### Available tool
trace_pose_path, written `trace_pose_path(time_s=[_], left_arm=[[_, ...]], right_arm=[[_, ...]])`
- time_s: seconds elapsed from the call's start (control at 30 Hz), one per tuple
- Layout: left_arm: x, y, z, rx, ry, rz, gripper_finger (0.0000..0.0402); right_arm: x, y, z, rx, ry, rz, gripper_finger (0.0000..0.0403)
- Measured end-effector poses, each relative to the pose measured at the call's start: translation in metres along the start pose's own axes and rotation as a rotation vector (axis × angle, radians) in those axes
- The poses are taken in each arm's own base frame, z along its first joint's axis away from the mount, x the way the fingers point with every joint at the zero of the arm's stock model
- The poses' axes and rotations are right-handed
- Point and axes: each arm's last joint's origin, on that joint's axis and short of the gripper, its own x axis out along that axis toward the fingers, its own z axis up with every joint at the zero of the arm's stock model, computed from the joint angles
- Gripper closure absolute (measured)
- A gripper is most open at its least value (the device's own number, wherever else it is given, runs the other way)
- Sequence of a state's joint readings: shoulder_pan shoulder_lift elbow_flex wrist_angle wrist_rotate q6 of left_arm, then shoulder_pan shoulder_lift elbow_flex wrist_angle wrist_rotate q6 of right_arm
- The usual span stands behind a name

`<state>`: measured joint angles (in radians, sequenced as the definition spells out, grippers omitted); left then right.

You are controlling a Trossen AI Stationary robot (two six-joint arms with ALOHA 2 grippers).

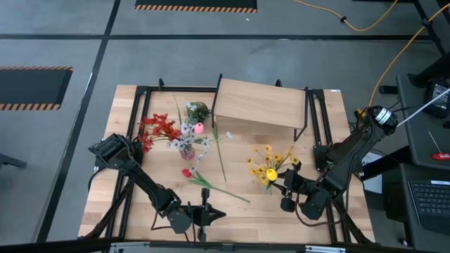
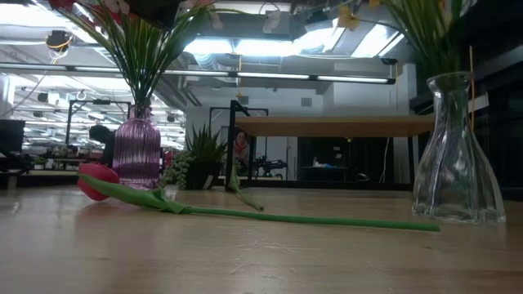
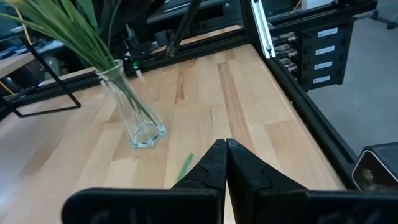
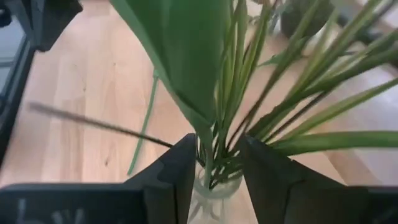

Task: Pick and place flowers into a vace then onto a shelf
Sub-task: Put the yellow flower into the transparent vase, then put the white flower into the transparent vase

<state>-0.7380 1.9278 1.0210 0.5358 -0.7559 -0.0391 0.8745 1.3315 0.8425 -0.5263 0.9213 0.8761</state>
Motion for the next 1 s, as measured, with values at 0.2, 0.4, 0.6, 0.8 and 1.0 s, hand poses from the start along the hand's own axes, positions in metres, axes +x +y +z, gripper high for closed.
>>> trace_pose_path(time_s=[0.2,0.4,0.6,0.8,1.0], left_arm=[[0.000,0.000,0.000,0.000,0.000,0.001,0.0397],[0.000,0.000,0.000,0.000,0.000,0.001,0.0398],[0.000,0.000,0.000,0.000,0.000,0.006,0.0400],[0.000,0.000,0.000,0.000,0.000,0.006,0.0399],[-0.003,-0.002,-0.002,0.055,0.015,0.038,0.0398]], right_arm=[[-0.010,-0.011,0.006,0.001,0.026,0.019,0.0272],[-0.019,-0.022,0.010,0.002,0.065,0.055,0.0272],[-0.025,-0.031,0.011,-0.016,0.115,0.078,0.0272],[-0.030,-0.035,0.014,-0.002,0.135,0.118,0.0272],[-0.040,-0.030,0.010,-0.045,0.141,0.175,0.0272]])
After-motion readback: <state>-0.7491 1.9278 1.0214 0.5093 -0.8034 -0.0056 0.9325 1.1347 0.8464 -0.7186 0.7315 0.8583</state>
